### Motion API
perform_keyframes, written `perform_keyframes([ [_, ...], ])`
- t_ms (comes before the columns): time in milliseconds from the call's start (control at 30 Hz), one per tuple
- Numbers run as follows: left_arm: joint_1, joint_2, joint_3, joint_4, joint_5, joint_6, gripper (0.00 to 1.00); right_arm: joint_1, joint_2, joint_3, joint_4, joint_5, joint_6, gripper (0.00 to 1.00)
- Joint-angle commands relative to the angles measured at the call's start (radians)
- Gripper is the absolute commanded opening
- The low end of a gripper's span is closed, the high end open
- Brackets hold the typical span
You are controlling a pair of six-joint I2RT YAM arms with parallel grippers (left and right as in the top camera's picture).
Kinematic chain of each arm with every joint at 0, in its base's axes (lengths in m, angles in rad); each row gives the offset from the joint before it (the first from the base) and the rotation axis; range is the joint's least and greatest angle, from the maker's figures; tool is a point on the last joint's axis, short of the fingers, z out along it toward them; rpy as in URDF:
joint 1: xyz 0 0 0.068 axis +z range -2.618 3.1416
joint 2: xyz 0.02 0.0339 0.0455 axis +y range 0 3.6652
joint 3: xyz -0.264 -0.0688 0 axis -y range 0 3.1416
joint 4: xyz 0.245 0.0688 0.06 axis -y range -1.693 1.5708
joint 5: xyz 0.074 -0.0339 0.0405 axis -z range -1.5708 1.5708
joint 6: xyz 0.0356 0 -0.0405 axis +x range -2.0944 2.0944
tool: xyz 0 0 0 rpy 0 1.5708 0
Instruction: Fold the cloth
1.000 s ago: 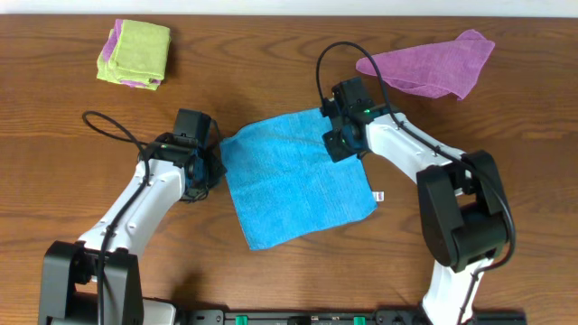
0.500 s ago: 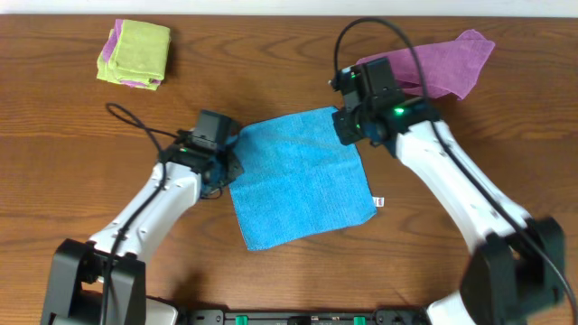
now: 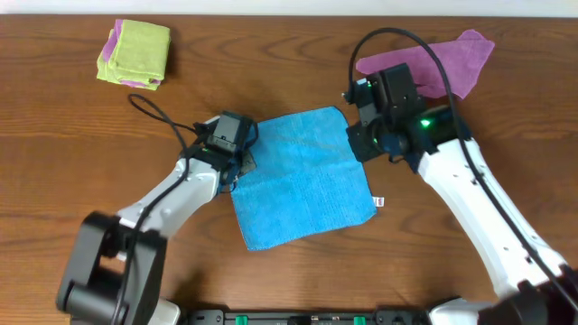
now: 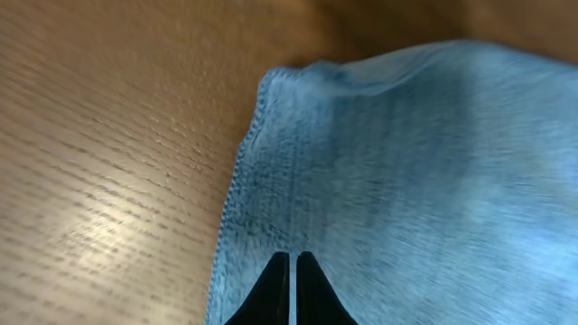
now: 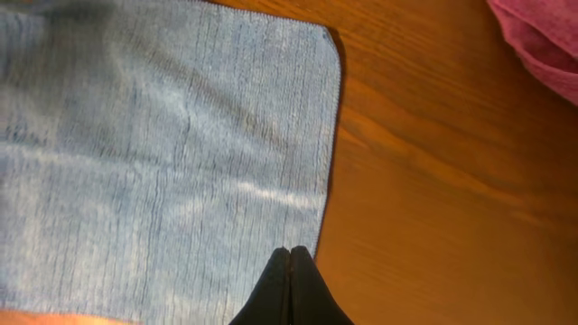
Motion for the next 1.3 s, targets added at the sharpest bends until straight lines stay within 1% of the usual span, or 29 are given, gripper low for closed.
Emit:
perform_keyframes([
  [0, 0.000, 0.043, -0.005, 0.008, -0.002, -0.006, 0.06, -0.004, -0.035, 0.001, -0.011, 0.010, -0.008, 0.01],
  [367, 0.001, 0.146, -0.005, 0.039, -0.006, 0.010, 0.06, -0.004, -0.040, 0.001, -0.057, 0.010, -0.008, 0.01],
  [467, 0.006, 0.156, -0.005, 0.069, -0.026, 0.069, 0.06, -0.004, -0.040, 0.001, -0.076, 0.010, -0.008, 0.01],
  [633, 0.043, 0.156, -0.003, 0.110, -0.151, 0.182, 0.06, -0.004, -0.040, 0.001, -0.096, 0.011, -0.008, 0.01],
  [733, 0.085, 0.156, -0.003, 0.180, -0.196, 0.272, 0.06, -0.004, -0.040, 0.001, -0.097, 0.016, -0.020, 0.02],
  [867, 0.137, 0.156, -0.003, 0.288, -0.189, 0.347, 0.06, -0.004, -0.040, 0.001, -0.104, 0.021, -0.020, 0.02],
  [900, 0.149, 0.156, -0.003, 0.321, -0.188, 0.359, 0.06, -0.004, -0.040, 0.001, -0.106, 0.021, -0.020, 0.01],
  [967, 0.156, 0.156, 0.000, 0.339, -0.180, 0.364, 0.06, -0.004, -0.040, 0.001, -0.111, 0.021, -0.020, 0.01],
  [1067, 0.155, 0.155, 0.009, 0.316, -0.137, 0.364, 0.06, -0.004, -0.040, 0.001, -0.129, 0.020, -0.020, 0.01],
  [1167, 0.153, 0.122, 0.034, 0.219, -0.089, 0.352, 0.06, -0.005, -0.040, 0.001, -0.149, 0.011, -0.020, 0.01],
  [1267, 0.156, 0.036, 0.057, 0.118, -0.087, 0.307, 0.06, -0.013, -0.045, 0.001, -0.149, -0.033, -0.025, 0.01],
])
